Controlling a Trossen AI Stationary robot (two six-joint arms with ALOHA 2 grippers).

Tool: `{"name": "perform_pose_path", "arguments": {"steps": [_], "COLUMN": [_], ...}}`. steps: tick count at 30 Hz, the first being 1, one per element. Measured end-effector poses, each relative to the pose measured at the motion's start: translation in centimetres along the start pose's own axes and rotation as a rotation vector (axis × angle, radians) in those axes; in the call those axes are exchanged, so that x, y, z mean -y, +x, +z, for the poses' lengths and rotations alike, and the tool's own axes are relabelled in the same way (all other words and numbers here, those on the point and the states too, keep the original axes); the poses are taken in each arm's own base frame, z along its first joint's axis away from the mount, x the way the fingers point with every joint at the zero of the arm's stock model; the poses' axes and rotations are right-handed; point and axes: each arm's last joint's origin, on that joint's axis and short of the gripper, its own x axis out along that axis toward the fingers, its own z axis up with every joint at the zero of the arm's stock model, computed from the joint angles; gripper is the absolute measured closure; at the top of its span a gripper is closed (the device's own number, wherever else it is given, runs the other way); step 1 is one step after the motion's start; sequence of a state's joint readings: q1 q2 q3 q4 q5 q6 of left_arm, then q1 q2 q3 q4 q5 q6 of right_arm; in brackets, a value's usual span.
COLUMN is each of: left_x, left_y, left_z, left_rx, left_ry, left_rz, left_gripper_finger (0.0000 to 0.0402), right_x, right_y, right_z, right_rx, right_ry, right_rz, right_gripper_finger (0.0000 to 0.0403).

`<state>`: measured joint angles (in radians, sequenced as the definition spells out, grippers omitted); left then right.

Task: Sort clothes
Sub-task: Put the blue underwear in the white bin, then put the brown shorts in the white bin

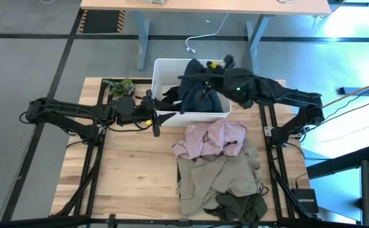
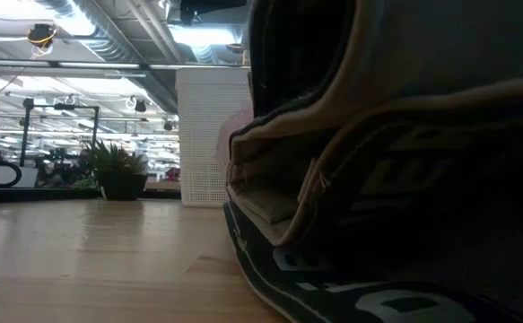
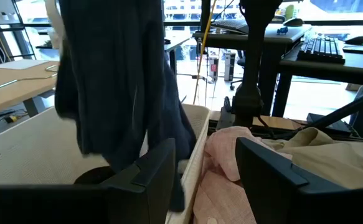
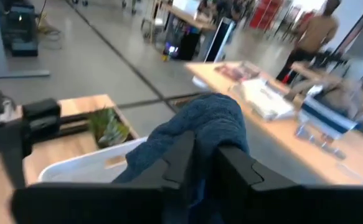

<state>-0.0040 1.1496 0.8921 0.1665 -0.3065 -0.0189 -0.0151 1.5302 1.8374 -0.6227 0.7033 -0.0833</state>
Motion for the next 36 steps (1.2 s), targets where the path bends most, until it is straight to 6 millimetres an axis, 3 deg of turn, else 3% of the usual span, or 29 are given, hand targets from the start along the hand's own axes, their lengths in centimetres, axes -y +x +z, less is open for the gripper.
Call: {"name": "perform_pose_path", "arguments": {"steps": [6,12,18,21,28,36], "left_x": [0.0,0.0,0.0,0.0,0.0,0.0], "left_y": [0.0,0.0,0.0,0.0,0.0,0.0], "left_z": [0.0,-0.1,-0.1,-0.2,-0.3,-0.3], "left_rx": [-0.003,-0.008,-0.009,-0.024,-0.027,-0.027], "left_ry": [0.001,0.003,0.003,0.007,0.009,0.004], "left_rz": [0.0,0.0,0.0,0.0,0.0,0.0], "left_gripper_finger": [0.0237,0.0237,0.0237,0.0237,0.0237,0.0237], "right_x": [-0.3,1.5,2.8,2.7,-1.4,-7.4], "right_y": [0.1,-1.6,-3.1,-3.6,-5.6,-9.4], "right_z": [-0.9,0.1,0.5,0.3,-1.7,-5.6], "right_rx": [-0.072,-0.111,-0.171,-0.219,-0.407,-0.534], "right_ry": [0.019,-0.016,0.059,0.07,0.052,-0.101], "right_rz": [0.035,-0.063,-0.053,0.097,0.533,0.599], "right_gripper_finger": [0.0265,0.0199,0.0176,0.0175,0.0178,0.0178]}}
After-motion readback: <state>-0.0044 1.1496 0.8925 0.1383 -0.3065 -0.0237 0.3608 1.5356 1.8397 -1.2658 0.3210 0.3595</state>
